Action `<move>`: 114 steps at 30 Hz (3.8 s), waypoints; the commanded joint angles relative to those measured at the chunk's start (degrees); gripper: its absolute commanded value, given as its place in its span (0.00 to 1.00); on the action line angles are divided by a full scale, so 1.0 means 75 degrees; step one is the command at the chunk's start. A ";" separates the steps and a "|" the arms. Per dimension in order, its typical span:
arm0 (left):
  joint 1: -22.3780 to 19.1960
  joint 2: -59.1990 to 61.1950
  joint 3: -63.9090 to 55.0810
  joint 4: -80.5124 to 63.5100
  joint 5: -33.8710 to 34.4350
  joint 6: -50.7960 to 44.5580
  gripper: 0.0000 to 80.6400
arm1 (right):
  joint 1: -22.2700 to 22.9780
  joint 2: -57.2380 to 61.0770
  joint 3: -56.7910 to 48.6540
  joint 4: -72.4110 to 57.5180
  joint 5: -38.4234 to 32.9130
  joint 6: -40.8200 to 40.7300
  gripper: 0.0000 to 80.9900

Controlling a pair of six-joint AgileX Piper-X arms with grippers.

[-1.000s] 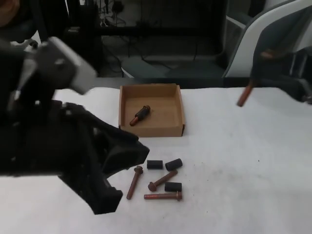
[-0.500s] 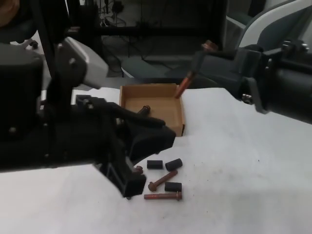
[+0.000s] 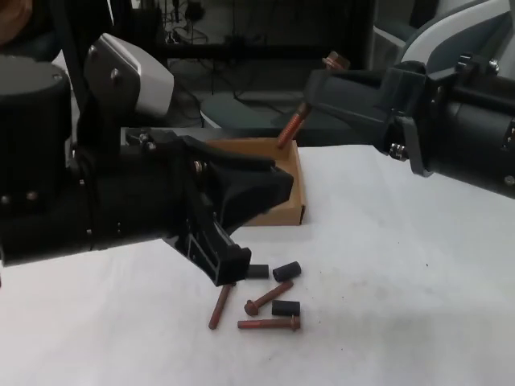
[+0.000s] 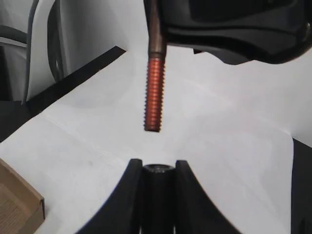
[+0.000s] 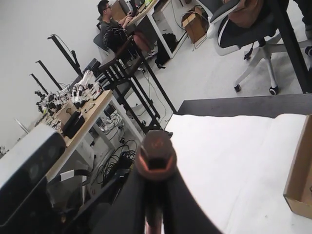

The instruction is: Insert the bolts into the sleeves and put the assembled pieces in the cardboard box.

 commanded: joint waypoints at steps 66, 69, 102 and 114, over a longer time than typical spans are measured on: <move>-0.0017 0.0003 -0.0014 -0.0683 -0.0003 -0.0891 0.02 | 0.0014 0.0336 -0.0113 0.0537 -0.0876 -0.1096 0.01; -0.0017 0.0003 -0.0014 -0.0683 -0.0003 -0.0891 0.02 | 0.0014 0.0336 -0.0113 0.0537 -0.0876 -0.1096 0.01; 0.0434 0.0003 -0.0014 -0.0446 0.0325 -0.0673 0.02 | 0.0014 0.0336 -0.0341 0.0818 -0.0822 -0.1326 0.01; 0.0391 0.0003 -0.0014 -0.0493 0.0343 -0.0803 0.02 | 0.0014 0.0336 -0.0341 0.0818 -0.0822 -0.1326 0.01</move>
